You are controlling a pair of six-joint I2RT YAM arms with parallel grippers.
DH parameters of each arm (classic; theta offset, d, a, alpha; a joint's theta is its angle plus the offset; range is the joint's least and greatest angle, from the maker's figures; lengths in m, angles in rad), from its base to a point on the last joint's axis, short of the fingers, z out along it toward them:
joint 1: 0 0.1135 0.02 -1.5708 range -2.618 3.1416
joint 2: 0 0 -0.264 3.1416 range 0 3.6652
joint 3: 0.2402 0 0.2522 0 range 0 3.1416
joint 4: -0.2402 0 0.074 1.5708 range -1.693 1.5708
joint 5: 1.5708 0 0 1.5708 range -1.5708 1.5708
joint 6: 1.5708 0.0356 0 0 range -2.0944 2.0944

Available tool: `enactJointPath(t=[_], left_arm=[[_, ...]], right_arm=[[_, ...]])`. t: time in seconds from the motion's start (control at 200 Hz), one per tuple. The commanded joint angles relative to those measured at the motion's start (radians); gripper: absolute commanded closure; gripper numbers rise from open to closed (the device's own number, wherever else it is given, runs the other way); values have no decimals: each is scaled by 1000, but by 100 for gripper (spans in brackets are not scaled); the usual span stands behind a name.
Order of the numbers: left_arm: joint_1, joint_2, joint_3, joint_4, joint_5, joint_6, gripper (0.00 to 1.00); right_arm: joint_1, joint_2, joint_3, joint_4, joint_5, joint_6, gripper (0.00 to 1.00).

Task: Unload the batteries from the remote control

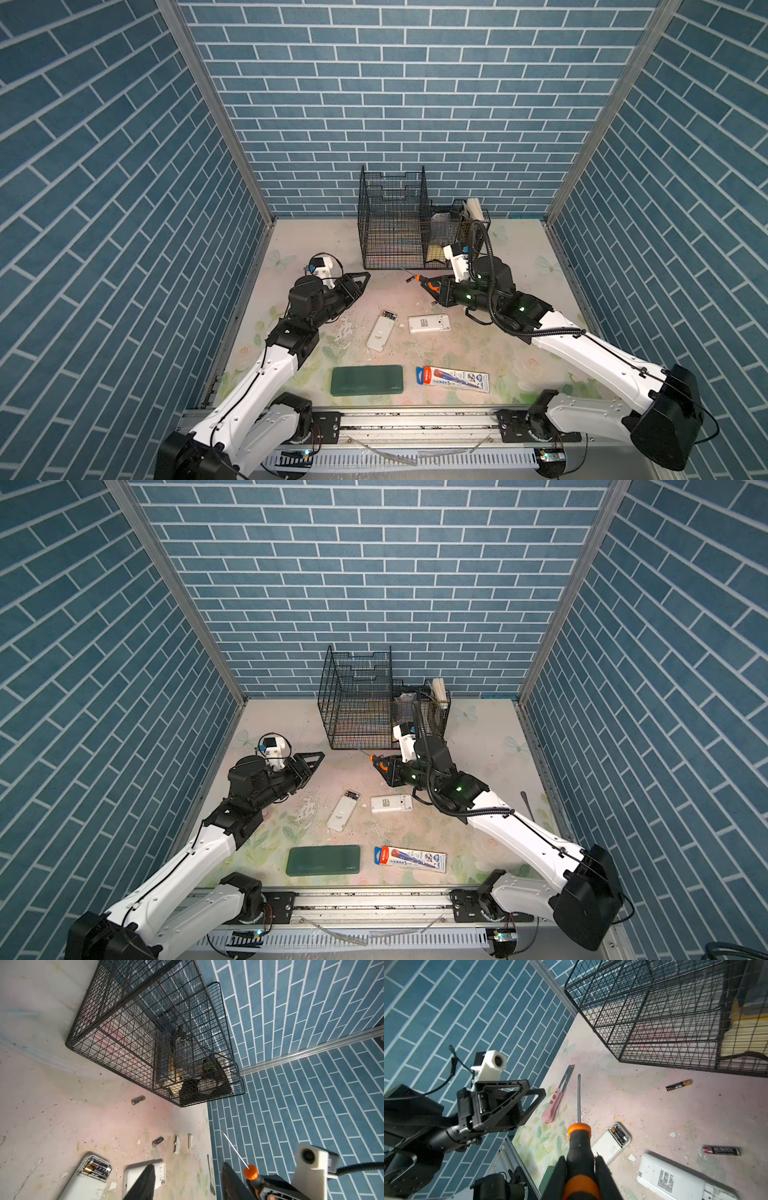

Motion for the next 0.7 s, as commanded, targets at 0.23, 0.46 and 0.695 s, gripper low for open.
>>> enactJointPath(t=[0.23, 0.46, 0.695], left_arm=[[8, 54, -3, 51, 44, -24, 46], [9, 53, -12, 74, 48, -71, 46], [6, 47, -8, 104, 58, -99, 46]], right_arm=[[57, -3, 39, -95, -29, -188, 100], [88, 28, 97, -132, -35, -222, 100], [107, 68, 101, -45, -22, -204, 100]])
